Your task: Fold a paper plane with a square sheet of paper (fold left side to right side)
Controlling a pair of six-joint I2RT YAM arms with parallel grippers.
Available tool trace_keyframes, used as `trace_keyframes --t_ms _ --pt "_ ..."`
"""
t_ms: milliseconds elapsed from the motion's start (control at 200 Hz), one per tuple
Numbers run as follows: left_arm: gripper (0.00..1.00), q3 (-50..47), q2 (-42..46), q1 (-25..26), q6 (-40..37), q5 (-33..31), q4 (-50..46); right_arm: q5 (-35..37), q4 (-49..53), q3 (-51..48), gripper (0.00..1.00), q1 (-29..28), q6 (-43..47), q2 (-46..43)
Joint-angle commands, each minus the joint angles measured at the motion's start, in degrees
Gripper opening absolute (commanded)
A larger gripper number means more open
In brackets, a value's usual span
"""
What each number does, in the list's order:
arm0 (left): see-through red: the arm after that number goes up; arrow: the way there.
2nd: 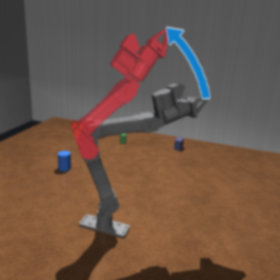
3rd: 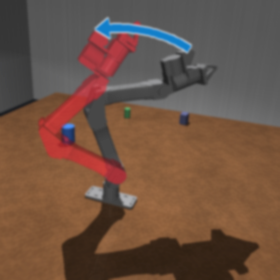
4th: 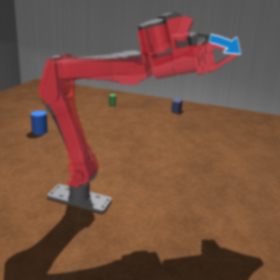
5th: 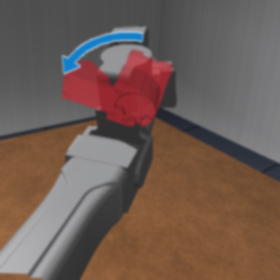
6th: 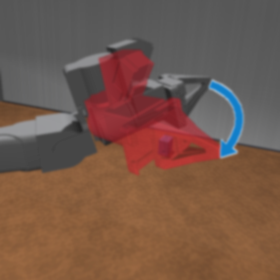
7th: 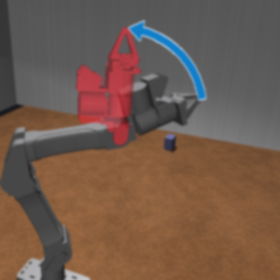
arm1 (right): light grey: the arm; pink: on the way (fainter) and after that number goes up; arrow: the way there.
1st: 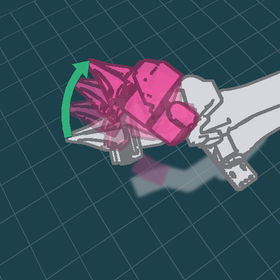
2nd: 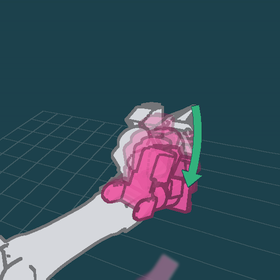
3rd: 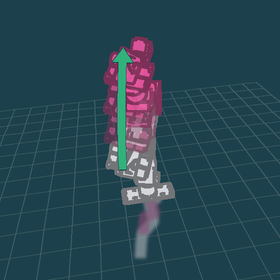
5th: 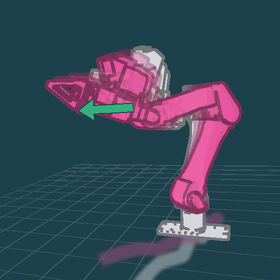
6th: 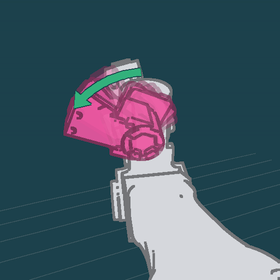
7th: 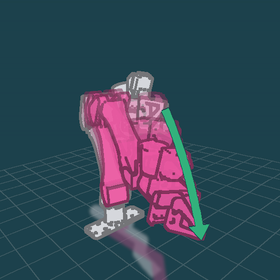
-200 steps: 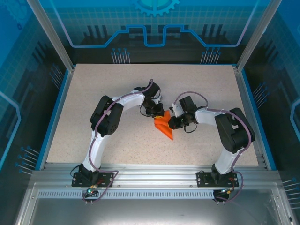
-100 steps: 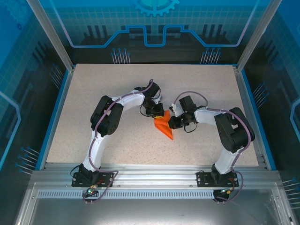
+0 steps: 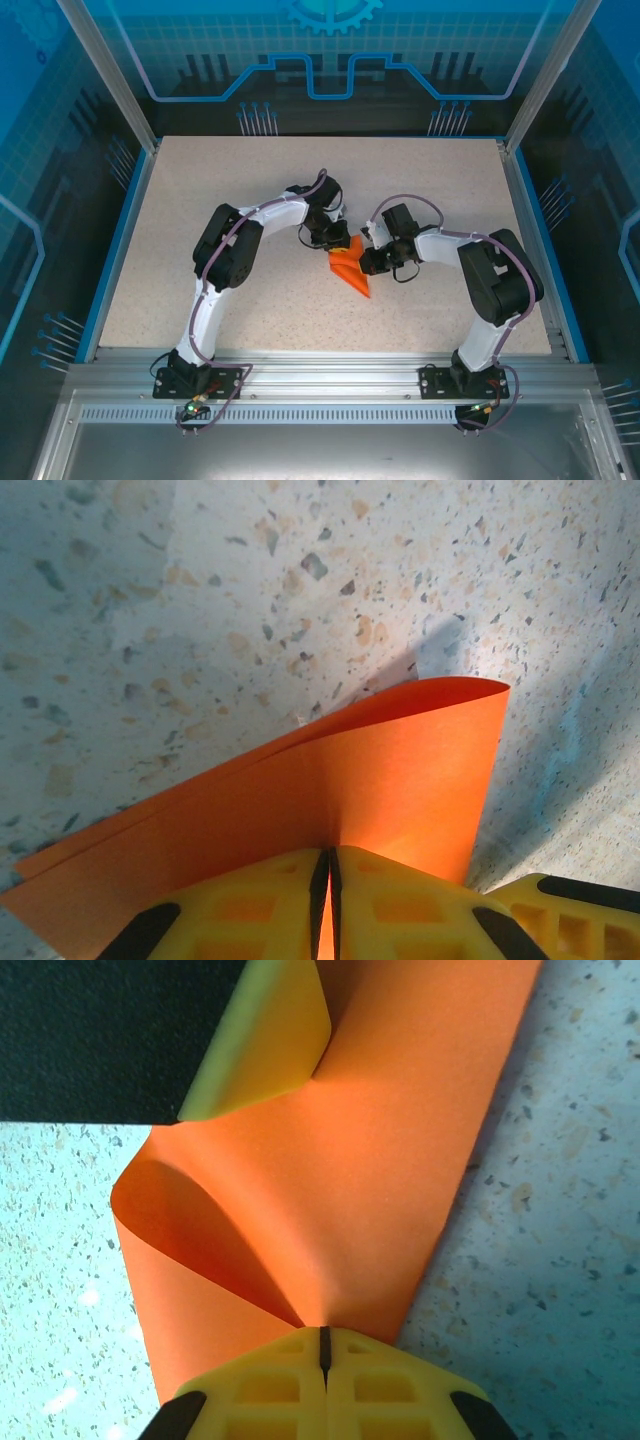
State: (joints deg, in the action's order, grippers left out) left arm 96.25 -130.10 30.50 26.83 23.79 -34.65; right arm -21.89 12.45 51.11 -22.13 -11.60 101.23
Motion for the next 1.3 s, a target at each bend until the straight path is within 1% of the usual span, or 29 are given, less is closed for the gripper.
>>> trace_keyframes --t_ms 0,200,345,435,585,655,705,765,830,940,1060,1296 --pt "0.16 -1.2 -3.6 1.3 -0.8 -3.4 -2.0 -0.1 1.8 1.4 0.0 -0.4 0.3 1.9" --pt "0.19 -0.7 -2.0 1.3 -1.2 -3.1 -2.3 -0.7 2.4 0.9 0.0 -0.9 0.3 3.0" --pt "0.23 1.7 0.5 0.8 -2.2 -3.2 -4.7 -0.8 2.6 0.0 0.0 -1.3 0.1 2.8" --pt "0.28 3.1 2.3 0.0 -2.9 -3.2 -6.1 -0.7 2.5 -0.3 0.0 -1.4 -0.2 2.8" --pt "0.4 4.7 5.2 -1.3 -3.6 -3.1 -7.7 -0.9 2.5 -0.1 0.0 -1.6 -0.1 3.1" --pt "0.42 3.4 7.3 -1.6 -3.5 -3.3 -7.5 -1.0 2.5 -0.1 0.0 -1.6 -0.1 3.0" --pt "0.41 1.4 9.1 -1.6 -3.0 -3.2 -6.6 -1.0 2.5 0.0 0.0 -1.6 0.0 3.0" --pt "0.35 -2.3 12.0 -1.7 -1.7 -2.3 -4.1 -1.1 2.5 0.0 0.0 -1.6 0.0 3.1" --pt "0.29 -6.8 14.7 -1.4 0.0 0.2 -0.8 -1.1 2.4 0.0 0.0 -1.7 0.0 3.0" --pt "0.25 -12.3 17.2 0.2 2.2 4.2 3.1 -1.1 2.4 -0.1 0.0 -1.8 0.1 3.0" --pt "0.22 -14.8 17.3 2.6 4.6 6.7 6.0 -1.0 2.5 0.0 0.0 -1.9 0.2 3.0" --pt "0.2 -15.2 13.6 3.9 6.4 5.5 5.9 -0.7 2.6 0.1 0.0 -2.0 0.2 3.1"
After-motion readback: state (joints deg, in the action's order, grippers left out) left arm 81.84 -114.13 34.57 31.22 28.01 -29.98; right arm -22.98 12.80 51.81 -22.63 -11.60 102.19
